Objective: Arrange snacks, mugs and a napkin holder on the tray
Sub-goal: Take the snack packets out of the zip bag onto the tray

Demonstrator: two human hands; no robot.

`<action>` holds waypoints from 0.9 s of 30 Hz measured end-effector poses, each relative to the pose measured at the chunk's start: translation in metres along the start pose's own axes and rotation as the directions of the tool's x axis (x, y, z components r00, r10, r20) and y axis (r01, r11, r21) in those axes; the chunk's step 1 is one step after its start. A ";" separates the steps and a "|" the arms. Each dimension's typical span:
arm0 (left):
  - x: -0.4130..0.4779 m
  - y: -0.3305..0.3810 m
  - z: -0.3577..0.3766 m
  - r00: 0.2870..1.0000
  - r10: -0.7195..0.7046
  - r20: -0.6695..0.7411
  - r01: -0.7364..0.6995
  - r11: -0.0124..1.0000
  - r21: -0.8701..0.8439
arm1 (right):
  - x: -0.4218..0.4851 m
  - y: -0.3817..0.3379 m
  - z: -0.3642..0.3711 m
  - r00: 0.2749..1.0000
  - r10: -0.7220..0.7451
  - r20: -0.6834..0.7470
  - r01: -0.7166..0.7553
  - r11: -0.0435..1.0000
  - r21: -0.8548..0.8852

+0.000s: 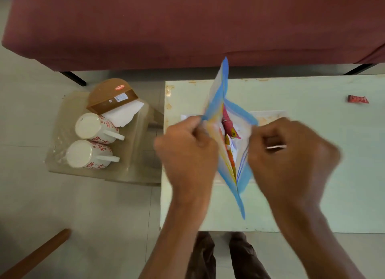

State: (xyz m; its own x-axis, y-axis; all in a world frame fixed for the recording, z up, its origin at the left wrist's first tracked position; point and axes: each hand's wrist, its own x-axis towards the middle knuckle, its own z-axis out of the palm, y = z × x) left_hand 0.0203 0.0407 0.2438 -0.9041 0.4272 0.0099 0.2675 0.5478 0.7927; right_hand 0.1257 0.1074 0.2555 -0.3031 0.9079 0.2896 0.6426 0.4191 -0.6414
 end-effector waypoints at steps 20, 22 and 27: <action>0.036 -0.016 -0.042 0.993 -0.063 0.103 0.061 0.998 0.021 | 0.025 0.042 -0.039 0.948 0.268 0.169 -0.277 0.960 0.032; 0.026 -0.004 -0.042 0.993 -0.022 0.120 0.021 1.000 0.008 | 0.024 0.040 -0.040 0.956 0.232 0.183 -0.239 0.971 0.022; 0.002 0.018 -0.043 0.987 0.061 0.150 -0.058 0.998 -0.025 | 0.013 0.016 -0.047 0.973 -0.186 0.139 0.191 0.981 -0.023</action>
State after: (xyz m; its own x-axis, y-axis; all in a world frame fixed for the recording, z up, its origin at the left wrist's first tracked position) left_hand 0.0091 0.0203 0.2840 -0.8259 0.5628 -0.0331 0.3109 0.5036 0.8060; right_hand 0.1649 0.1261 0.2821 -0.5121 0.8039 0.3025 0.5889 0.5850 -0.5577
